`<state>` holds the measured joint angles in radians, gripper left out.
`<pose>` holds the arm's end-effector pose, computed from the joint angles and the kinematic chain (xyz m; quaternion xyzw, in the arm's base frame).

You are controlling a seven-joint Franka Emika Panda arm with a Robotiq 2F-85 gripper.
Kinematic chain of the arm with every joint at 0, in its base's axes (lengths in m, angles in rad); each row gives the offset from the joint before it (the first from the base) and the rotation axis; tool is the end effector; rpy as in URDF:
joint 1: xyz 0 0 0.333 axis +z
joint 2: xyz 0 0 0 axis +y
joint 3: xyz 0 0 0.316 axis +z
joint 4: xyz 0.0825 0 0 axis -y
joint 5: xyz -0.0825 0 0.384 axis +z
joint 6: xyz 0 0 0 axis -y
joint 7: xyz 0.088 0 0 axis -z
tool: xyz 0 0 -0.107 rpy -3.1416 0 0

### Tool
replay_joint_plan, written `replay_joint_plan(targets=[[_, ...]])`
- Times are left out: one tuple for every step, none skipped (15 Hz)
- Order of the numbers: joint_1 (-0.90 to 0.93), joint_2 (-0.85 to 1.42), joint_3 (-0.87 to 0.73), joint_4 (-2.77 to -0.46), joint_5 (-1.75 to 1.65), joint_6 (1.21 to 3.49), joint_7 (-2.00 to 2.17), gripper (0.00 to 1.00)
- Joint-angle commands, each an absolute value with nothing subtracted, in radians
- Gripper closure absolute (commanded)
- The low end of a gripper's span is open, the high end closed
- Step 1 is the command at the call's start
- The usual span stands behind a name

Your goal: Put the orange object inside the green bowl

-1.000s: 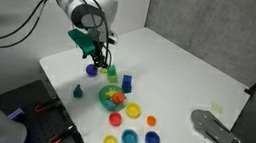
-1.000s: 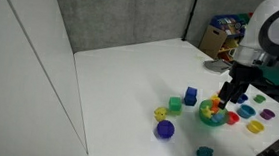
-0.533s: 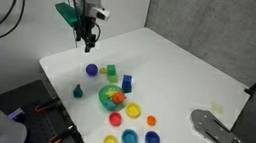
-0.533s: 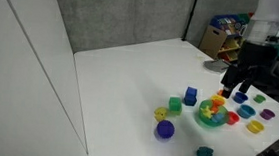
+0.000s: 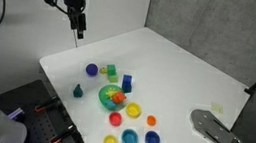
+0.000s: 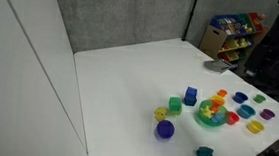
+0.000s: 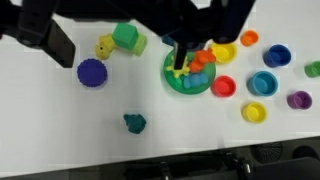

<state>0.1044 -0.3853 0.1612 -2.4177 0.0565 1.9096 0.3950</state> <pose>0.3971 0.1140 0.4405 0.9945 -0.0833 -0.0586 0.0241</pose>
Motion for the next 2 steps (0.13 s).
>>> replay_joint_plan(targets=[[0.095,-0.395,0.17,-2.417,0.06,1.904,0.392,0.0],[0.095,-0.396,0.17,-2.418,0.06,1.904,0.392,0.0]])
